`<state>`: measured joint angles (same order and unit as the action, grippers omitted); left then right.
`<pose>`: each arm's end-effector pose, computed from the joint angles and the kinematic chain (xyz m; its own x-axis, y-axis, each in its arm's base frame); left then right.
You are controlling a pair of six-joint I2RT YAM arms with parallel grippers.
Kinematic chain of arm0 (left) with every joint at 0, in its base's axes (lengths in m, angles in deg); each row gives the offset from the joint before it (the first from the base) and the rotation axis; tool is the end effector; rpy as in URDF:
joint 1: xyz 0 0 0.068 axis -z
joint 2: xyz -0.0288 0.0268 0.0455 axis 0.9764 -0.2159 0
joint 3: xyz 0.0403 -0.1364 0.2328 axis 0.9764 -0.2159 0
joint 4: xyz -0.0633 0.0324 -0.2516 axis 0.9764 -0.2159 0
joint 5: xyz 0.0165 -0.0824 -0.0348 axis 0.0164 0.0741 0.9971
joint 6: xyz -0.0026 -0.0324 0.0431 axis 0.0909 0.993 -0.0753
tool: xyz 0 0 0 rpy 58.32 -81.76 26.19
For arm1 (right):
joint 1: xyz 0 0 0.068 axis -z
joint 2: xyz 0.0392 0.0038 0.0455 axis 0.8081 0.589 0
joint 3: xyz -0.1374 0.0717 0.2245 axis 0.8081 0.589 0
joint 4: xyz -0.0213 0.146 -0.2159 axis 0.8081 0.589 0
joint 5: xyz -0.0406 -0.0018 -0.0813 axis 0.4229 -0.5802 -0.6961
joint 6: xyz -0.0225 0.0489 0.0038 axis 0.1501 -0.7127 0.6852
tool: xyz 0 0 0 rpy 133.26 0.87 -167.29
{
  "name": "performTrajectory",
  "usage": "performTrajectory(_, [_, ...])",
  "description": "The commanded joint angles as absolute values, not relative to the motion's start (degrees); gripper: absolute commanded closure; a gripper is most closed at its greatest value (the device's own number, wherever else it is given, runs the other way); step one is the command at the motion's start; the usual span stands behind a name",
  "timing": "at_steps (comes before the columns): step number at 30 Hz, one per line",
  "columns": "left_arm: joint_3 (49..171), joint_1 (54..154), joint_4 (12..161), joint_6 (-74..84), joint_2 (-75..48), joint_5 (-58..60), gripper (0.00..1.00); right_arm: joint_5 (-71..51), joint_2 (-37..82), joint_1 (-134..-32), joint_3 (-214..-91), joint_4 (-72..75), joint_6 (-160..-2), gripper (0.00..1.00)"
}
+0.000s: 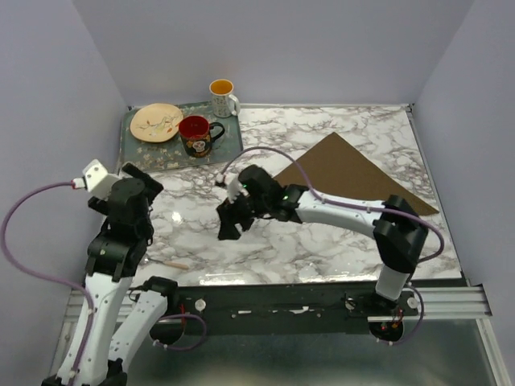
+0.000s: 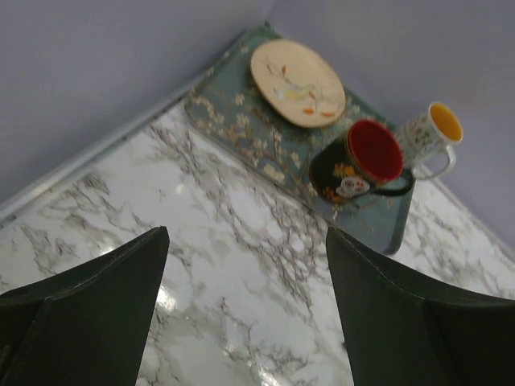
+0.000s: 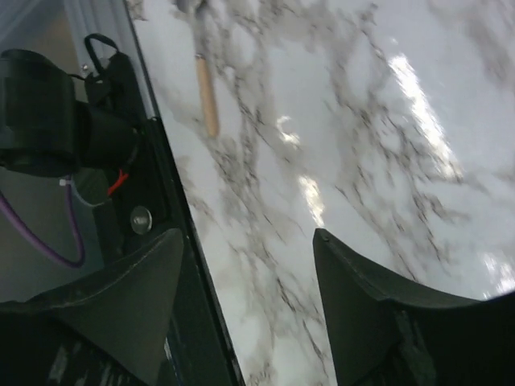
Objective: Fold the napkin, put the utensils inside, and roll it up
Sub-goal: Grab a utensil with the right arm
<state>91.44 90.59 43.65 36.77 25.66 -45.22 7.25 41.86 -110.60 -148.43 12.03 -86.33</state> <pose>0.1183 -0.0049 0.3592 -0.0295 -0.5474 -0.8364 -0.5378 0.7140 -0.4483 0.2032 0.3362 0.2420 -0.5405 -0.4713 -0.6970 -0.8405 0.3387 0.4228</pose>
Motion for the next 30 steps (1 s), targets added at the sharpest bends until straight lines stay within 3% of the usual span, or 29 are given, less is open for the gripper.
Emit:
performTrajectory(1, [96.7,90.1,44.76,25.89,31.18,-60.21,0.12,4.79,51.33,-118.67,-163.02,13.45,-79.53,0.23])
performTrajectory(11, [100.48,90.1,44.76,22.0,37.26,-57.32,0.14,0.04,73.4,-125.8,-191.77,28.56,-72.58,0.23])
performTrajectory(19, [97.5,90.1,44.68,24.55,35.06,-50.11,0.14,-3.48,80.61,-128.35,-197.51,33.06,-71.35,0.33])
performTrajectory(30, [94.95,90.1,44.59,25.6,36.03,-47.82,0.14,-9.8,86.23,-131.34,-201.46,35.95,-70.13,0.38])
